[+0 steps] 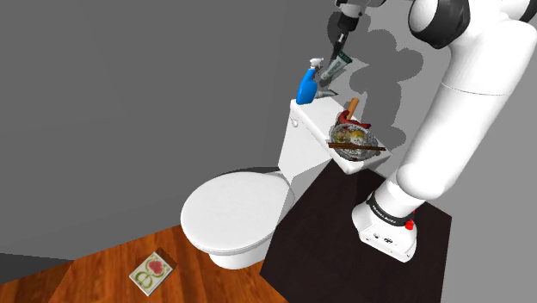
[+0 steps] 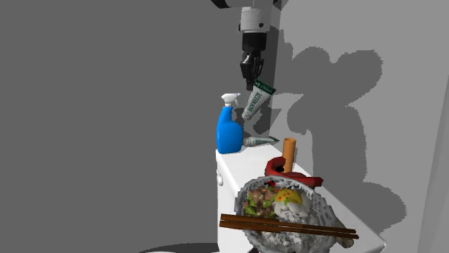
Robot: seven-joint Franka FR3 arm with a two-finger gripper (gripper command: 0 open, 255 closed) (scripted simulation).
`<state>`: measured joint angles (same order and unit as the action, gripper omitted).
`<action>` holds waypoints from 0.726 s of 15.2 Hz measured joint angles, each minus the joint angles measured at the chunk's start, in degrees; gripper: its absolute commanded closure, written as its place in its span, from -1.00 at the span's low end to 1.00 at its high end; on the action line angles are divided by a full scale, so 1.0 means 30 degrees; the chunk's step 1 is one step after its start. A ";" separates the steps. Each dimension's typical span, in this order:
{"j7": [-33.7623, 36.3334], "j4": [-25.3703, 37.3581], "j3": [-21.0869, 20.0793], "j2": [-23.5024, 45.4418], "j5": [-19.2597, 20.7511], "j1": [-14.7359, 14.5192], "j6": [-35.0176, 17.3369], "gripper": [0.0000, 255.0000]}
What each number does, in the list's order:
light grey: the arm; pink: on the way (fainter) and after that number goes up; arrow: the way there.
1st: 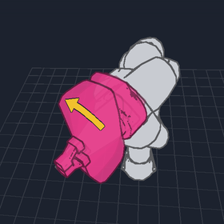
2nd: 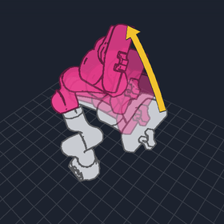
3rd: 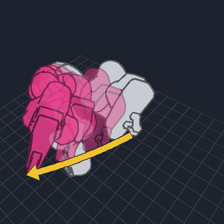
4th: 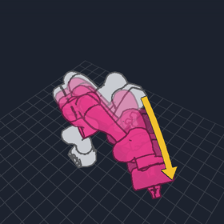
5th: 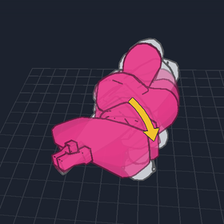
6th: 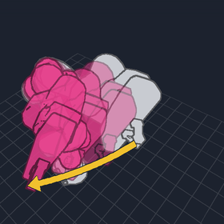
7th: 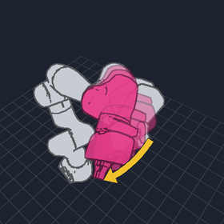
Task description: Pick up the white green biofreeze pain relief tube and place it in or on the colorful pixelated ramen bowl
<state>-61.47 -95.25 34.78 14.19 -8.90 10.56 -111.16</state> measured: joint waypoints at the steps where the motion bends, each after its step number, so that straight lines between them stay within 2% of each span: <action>1: 0.0044 0.0212 0.0009 -0.0041 0.0039 -0.0008 0.0244 1.00; 3: 0.0025 0.0605 0.0044 -0.0076 0.0068 0.0042 0.0666 1.00; 5: 0.0525 -0.0335 0.0083 -0.1161 0.0726 -0.0434 0.0612 1.00; 8: 0.1655 -0.3071 0.0071 -0.4000 0.2478 -0.1240 0.0195 1.00; 11: 0.2910 -0.5511 -0.0328 -0.6821 0.4211 -0.1575 0.0111 1.00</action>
<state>-52.74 -111.78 33.79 -6.28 3.73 5.83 -110.82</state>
